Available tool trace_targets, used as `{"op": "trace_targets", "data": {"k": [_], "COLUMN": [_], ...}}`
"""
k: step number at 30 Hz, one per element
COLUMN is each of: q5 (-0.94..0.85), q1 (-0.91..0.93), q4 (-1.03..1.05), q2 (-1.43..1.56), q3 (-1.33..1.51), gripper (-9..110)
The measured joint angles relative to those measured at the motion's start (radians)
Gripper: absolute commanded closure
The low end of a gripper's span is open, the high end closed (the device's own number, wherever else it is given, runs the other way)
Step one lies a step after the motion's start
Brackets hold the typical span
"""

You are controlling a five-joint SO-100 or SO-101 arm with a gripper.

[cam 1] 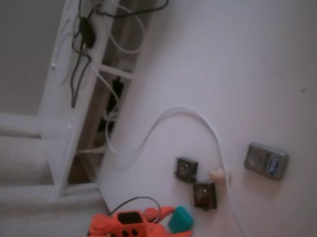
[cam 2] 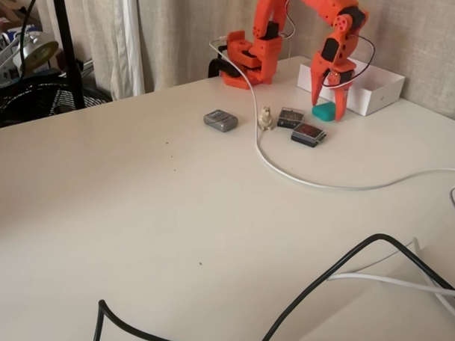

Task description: Grasp the green cube and put it in the bin.

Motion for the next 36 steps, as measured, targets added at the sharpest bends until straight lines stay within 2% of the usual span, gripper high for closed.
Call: {"op": "trace_targets", "data": {"k": [8, 13, 16, 20, 29, 36], "q5": [-0.017, -0.028, -0.035, -0.041, -0.052, -0.183], "q1": [-0.014, -0.026, -0.029, -0.035, -0.035, -0.046], "q4": [-0.055, -0.086, -0.098, -0.103, -0.104, -0.156], "q2": [0.003, 0.014, 0.014, 0.014, 0.014, 0.064], "q3": [0.046, 0.074, 0.077, 0.077, 0.077, 0.038], "gripper": [73, 79, 89, 110, 110, 110]}}
